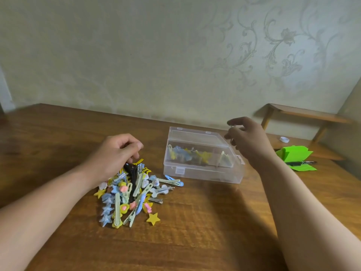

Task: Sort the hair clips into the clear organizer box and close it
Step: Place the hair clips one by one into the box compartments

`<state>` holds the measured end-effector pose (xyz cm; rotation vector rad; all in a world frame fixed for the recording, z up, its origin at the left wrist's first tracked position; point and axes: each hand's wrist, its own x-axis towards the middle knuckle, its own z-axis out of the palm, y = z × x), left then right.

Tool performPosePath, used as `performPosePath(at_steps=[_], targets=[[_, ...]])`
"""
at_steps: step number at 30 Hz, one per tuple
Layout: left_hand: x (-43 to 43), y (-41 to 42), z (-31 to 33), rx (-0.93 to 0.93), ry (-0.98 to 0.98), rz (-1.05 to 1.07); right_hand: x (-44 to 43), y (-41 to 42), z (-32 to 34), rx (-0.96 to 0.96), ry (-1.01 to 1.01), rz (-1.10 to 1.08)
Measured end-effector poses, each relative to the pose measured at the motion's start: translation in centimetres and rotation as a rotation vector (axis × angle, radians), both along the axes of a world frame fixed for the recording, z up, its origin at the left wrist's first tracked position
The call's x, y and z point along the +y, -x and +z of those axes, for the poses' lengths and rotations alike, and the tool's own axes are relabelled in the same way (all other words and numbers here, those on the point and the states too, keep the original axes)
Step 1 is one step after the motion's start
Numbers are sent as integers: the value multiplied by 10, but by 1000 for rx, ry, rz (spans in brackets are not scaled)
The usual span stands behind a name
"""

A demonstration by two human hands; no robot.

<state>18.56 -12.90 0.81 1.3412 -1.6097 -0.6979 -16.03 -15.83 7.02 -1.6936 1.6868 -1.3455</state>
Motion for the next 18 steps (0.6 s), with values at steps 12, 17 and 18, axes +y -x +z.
performPosePath(at_steps=[12,17,18], targets=[[1,-2,0,-2,-8,-2,-10,1,-12,152,16,-75],[2,-1,0,-11,-6,10,-7,-2,-16,296,10,-105],[2,-1,1,-10,-6,11,-7,-3,-16,318,-2,-114]])
